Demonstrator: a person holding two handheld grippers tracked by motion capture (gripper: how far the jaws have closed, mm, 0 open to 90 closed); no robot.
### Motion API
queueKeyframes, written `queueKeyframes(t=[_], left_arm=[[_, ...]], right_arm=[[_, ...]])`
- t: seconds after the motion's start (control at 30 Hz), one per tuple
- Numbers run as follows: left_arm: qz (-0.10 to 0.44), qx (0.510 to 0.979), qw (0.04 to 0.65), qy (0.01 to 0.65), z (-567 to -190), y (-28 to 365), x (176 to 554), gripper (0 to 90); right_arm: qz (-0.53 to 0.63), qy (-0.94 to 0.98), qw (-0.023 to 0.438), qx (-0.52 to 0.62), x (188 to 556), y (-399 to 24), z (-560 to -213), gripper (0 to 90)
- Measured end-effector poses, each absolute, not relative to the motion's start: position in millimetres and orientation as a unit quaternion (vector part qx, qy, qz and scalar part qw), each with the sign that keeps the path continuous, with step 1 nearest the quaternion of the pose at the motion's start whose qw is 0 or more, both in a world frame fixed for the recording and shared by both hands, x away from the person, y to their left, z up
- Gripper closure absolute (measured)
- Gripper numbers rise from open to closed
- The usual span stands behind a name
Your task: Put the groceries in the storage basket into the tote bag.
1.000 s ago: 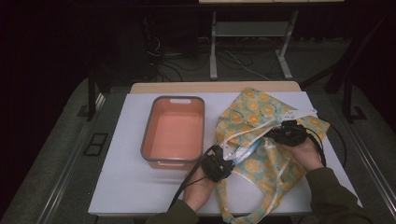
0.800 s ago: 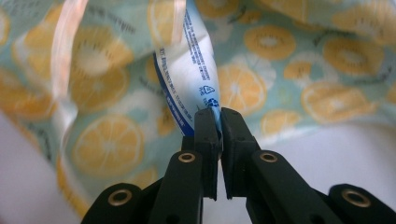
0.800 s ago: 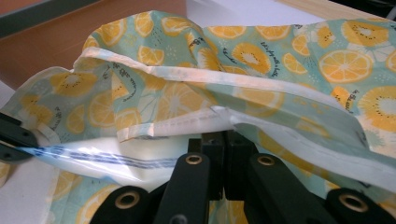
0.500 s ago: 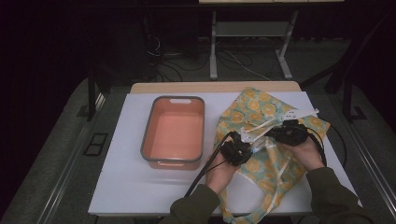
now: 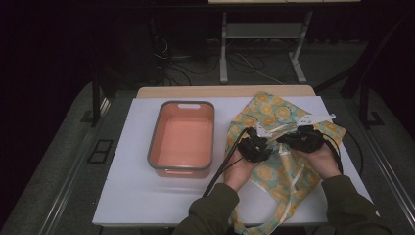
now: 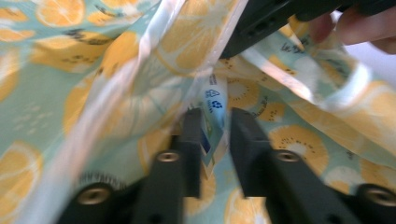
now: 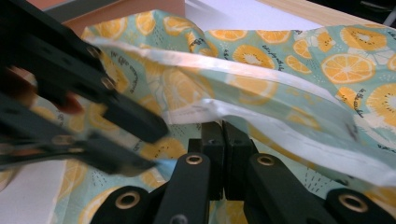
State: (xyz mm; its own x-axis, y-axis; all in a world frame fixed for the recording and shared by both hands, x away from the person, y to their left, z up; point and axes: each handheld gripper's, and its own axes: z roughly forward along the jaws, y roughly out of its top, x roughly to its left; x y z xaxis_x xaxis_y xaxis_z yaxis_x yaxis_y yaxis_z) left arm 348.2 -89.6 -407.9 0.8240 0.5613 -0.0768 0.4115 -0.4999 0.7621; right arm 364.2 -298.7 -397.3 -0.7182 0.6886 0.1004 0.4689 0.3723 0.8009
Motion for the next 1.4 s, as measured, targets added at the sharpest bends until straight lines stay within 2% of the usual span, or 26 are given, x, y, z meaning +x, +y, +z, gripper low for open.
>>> queueKeyframes(t=[0.1, 0.27, 0.4, 0.47, 0.63, 0.83, 0.93, 0.97, 1.07, 1.23, 1.4], left_arm=[[0.096, 0.863, 0.412, 0.276, -401.4, -78.7, 335.8, 59.0], [0.098, 0.87, 0.409, 0.257, -396.9, -58.6, 308.1, 55.0], [0.098, 0.877, 0.393, 0.26, -409.7, -46.4, 295.7, 50.4], [0.096, 0.88, 0.382, 0.266, -419.3, -42.7, 293.0, 49.1], [0.108, 0.88, 0.369, 0.281, -436.1, -36.3, 290.2, 39.2], [0.115, 0.872, 0.36, 0.311, -451.4, -32.4, 295.9, 35.4], [0.119, 0.869, 0.361, 0.317, -451.5, -31.3, 295.5, 38.7], [0.122, 0.866, 0.363, 0.321, -451.6, -29.4, 295.9, 42.8], [0.133, 0.857, 0.372, 0.33, -452.9, -23.3, 298.0, 65.6], [0.138, 0.859, 0.378, 0.317, -455.6, -24.5, 296.1, 89.4], [0.13, 0.857, 0.381, 0.322, -453.9, -23.1, 295.9, 89.8]], right_arm=[[0.434, 0.819, 0.127, 0.353, 364.1, -298.7, -396.9, 88.9], [0.433, 0.819, 0.127, 0.354, 363.8, -298.3, -397.2, 88.9], [0.43, 0.822, 0.125, 0.353, 363.7, -295.9, -398.1, 88.9], [0.428, 0.823, 0.126, 0.351, 363.5, -294.7, -398.5, 88.9], [0.427, 0.824, 0.123, 0.352, 363.6, -295.2, -399.4, 88.9], [0.425, 0.825, 0.122, 0.351, 363.5, -295.7, -400.5, 88.9], [0.425, 0.825, 0.121, 0.351, 363.3, -296.1, -400.6, 88.8], [0.425, 0.825, 0.12, 0.351, 363.4, -296.3, -400.6, 88.8], [0.424, 0.826, 0.12, 0.352, 363.2, -296.0, -400.8, 88.8], [0.422, 0.828, 0.12, 0.35, 363.2, -294.8, -401.7, 88.8], [0.421, 0.829, 0.119, 0.349, 361.5, -294.3, -401.8, 88.8]])
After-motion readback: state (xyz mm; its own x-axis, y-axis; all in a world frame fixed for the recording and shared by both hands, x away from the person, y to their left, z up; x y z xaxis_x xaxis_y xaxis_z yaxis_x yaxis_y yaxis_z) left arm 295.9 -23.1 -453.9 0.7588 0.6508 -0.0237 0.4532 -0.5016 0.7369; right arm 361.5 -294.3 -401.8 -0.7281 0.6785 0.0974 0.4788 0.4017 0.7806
